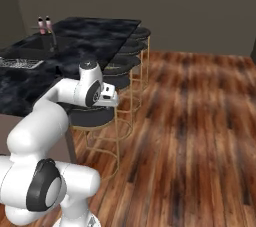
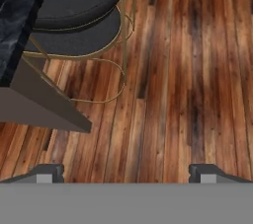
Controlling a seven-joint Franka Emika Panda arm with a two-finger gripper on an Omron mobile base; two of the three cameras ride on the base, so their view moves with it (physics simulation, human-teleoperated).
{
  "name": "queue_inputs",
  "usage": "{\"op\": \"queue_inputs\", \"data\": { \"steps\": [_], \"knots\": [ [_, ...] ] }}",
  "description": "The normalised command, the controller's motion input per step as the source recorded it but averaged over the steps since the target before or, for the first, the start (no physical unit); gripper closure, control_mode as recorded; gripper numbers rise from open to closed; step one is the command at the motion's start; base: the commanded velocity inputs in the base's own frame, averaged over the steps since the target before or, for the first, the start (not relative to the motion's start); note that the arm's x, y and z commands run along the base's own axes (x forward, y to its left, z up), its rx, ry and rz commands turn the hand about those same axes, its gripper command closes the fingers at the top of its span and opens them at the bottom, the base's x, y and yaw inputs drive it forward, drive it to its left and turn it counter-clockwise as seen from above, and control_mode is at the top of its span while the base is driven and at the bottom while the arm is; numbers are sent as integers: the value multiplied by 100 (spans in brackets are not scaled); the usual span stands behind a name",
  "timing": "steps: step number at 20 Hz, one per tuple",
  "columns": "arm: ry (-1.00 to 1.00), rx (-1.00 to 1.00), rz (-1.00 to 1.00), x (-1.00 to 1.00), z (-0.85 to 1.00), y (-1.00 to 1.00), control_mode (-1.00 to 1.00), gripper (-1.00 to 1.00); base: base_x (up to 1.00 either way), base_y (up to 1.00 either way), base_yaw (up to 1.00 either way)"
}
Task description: Place the large bottle from the dining counter next to the other large bottle outside the sink, and place the small bottle from the dining counter next to the other small bottle inside the sink.
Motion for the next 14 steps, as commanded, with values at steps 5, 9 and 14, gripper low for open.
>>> {"op": "queue_inputs", "data": {
  "steps": [5, 9, 14],
  "knots": [
    [0, 0, 0, 0, 0, 0, 100, -100, 23, -54, 47],
    [0, 0, 0, 0, 0, 0, 100, -100, 0, -40, 35],
    [0, 0, 0, 0, 0, 0, 100, -100, 1, -50, 33]
  ]
}}
